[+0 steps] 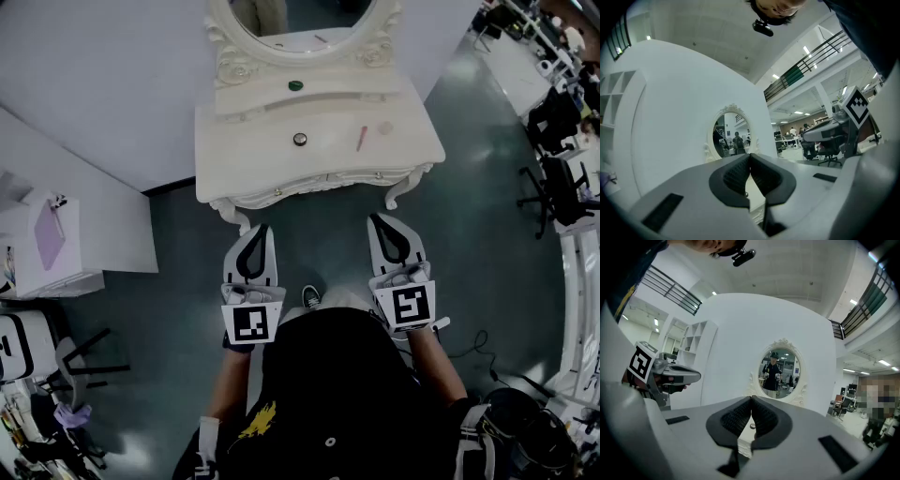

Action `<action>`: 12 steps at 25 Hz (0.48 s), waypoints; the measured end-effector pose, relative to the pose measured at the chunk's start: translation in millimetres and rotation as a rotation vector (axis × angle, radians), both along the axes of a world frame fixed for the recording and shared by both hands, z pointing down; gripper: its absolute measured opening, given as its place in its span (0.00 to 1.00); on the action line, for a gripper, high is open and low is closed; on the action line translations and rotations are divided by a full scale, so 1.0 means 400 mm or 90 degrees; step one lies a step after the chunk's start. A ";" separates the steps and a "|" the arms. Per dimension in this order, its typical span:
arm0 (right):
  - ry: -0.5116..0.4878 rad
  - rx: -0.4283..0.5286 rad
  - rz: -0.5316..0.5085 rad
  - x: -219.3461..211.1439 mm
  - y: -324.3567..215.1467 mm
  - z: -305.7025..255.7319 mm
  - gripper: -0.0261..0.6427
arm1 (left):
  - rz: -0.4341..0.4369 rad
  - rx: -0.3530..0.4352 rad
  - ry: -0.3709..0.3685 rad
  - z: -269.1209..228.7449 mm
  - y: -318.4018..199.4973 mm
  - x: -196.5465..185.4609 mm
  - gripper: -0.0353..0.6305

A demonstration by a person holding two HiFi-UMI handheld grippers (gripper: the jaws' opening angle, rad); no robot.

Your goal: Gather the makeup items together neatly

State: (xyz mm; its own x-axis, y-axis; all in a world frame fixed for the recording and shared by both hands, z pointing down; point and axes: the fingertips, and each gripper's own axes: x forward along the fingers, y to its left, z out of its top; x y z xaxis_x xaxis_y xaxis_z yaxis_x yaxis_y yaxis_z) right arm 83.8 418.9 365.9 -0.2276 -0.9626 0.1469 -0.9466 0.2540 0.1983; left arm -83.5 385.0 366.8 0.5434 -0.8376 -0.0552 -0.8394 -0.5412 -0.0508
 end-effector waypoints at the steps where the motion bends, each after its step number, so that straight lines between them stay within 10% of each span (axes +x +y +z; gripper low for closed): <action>1: 0.000 0.005 0.000 -0.003 -0.002 -0.002 0.06 | -0.001 0.000 0.003 -0.003 -0.002 0.001 0.07; 12: -0.018 0.035 0.033 0.046 0.009 -0.021 0.09 | -0.009 -0.005 0.003 -0.003 -0.012 -0.012 0.29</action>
